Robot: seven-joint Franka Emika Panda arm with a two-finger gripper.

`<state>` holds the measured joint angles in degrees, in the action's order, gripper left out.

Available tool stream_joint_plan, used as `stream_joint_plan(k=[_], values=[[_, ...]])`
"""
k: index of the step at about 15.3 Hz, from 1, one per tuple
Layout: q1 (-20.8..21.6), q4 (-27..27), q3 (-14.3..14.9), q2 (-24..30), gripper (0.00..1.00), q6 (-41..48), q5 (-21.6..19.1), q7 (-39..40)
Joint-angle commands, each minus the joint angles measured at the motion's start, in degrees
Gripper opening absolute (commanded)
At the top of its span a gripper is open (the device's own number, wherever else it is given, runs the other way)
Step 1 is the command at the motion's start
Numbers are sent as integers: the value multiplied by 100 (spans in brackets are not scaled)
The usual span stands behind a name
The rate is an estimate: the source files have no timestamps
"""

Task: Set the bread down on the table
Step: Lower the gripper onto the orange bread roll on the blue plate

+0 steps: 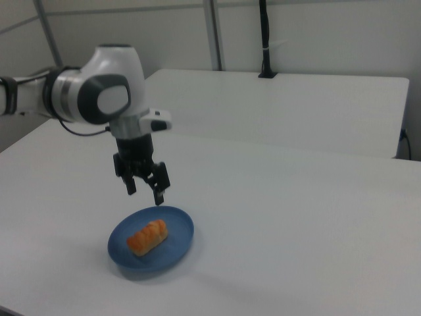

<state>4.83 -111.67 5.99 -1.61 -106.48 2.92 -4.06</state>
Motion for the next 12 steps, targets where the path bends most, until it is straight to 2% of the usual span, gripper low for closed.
stream_joint_plan(k=[1,4,9,10,11,12], values=[[96,-846,8,108,100,-951,-90,-348],[193,-1119,-45,-119,100,-1454,-90,-630],[202,-1181,-151,-550,100,-1946,-90,-1044],[202,-1190,-203,-638,96,-2104,-90,-1140],[228,-1190,-238,-709,83,-2192,-73,-1219],[228,-1190,-239,-744,67,-2202,-55,-1229]])
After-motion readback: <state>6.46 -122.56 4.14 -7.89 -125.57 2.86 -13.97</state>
